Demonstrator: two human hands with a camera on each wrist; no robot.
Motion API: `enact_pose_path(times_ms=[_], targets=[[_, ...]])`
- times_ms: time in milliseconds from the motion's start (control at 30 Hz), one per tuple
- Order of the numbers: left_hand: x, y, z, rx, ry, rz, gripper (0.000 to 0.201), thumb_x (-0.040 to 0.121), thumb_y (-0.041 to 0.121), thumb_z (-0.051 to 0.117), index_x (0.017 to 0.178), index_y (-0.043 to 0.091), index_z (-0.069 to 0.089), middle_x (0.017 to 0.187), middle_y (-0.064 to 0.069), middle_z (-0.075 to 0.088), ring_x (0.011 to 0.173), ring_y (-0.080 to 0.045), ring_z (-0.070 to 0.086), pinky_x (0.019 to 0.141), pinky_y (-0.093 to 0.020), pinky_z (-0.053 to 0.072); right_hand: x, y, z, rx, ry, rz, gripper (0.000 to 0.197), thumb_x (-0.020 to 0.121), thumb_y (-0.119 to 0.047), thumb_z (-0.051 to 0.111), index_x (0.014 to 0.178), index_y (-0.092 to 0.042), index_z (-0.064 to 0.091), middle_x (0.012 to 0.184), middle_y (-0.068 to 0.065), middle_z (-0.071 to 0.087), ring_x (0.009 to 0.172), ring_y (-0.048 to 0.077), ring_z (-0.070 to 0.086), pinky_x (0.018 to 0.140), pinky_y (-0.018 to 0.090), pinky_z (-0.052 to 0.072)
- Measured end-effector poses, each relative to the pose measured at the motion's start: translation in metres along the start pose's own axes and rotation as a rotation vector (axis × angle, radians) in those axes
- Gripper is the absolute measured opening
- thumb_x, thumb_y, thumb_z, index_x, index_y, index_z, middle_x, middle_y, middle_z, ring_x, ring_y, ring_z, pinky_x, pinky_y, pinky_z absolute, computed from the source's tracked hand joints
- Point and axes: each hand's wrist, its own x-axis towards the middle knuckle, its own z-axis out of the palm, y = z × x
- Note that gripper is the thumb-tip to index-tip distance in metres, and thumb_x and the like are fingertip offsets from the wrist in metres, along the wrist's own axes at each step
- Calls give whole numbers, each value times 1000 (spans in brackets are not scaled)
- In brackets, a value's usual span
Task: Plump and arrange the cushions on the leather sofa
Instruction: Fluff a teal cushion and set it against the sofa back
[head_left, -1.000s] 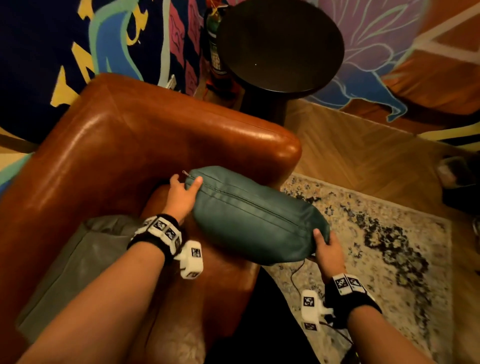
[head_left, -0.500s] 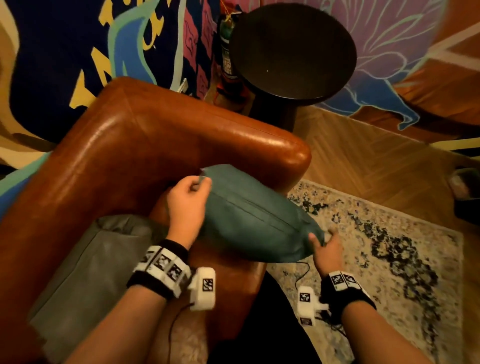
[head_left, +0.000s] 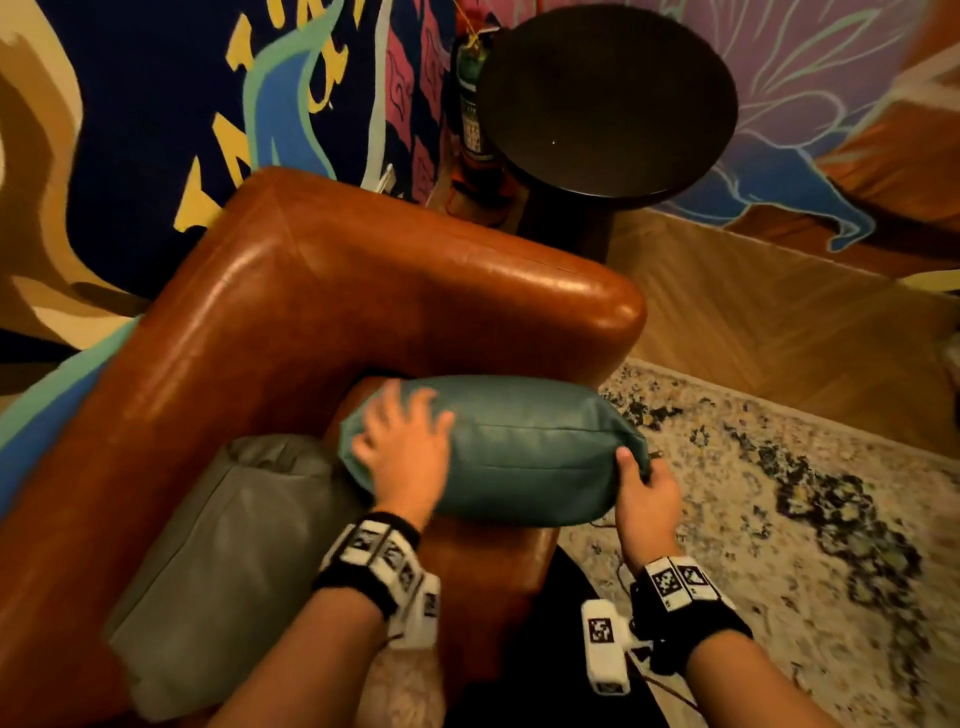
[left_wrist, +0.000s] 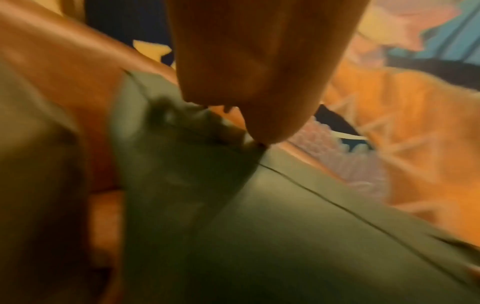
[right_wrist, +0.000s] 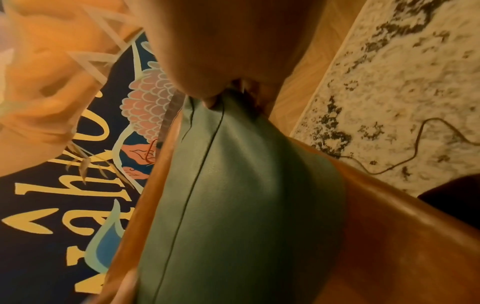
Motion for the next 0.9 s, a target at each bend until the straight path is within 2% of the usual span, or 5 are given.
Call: enact_pose_path(times_ms=[100, 333, 533, 633, 900], targets=[[30, -58, -12, -91, -117, -308, 60, 91, 63, 53, 125, 14, 56, 130, -22, 58, 120, -44, 54, 96, -56, 44, 1, 7, -4, 30, -54, -5, 36, 95, -36, 63, 74, -10, 51, 72, 13, 55, 68, 24, 50, 60, 38, 41], [72, -95, -41, -280, -18, -22, 60, 91, 54, 63, 53, 12, 44, 52, -10, 50, 66, -39, 59, 63, -39, 34, 16, -29, -41, -140, -319, -160, 35, 92, -49, 62, 88, -15, 70, 80, 8, 72, 75, 31, 66, 65, 40, 49], [94, -127, -48, -592, 193, -386, 35, 101, 29, 55, 90, -2, 66, 65, -15, 64, 51, -21, 65, 57, -35, 55, -21, -138, -1, -133, -560, -420, 30, 91, -37, 68, 71, -16, 63, 62, -4, 63, 60, 6, 56, 57, 23, 44], [68, -125, -47, -773, 107, -395, 18, 103, 16, 49, 105, 3, 62, 76, -17, 64, 37, -3, 58, 33, -20, 46, -43, -165, 87, -192, -728, -458, 42, 84, -45, 70, 67, -10, 55, 62, 10, 59, 64, 27, 64, 61, 47, 59], [-59, -61, 0, -1193, -155, -469, 47, 104, 20, 50, 146, 26, 29, 127, 9, 55, 98, 11, 64, 68, -5, 49, -73, -159, 225, -220, -983, 19, 27, 88, -21, 68, 66, -14, 54, 57, 11, 57, 55, 27, 64, 74, 57, 59]])
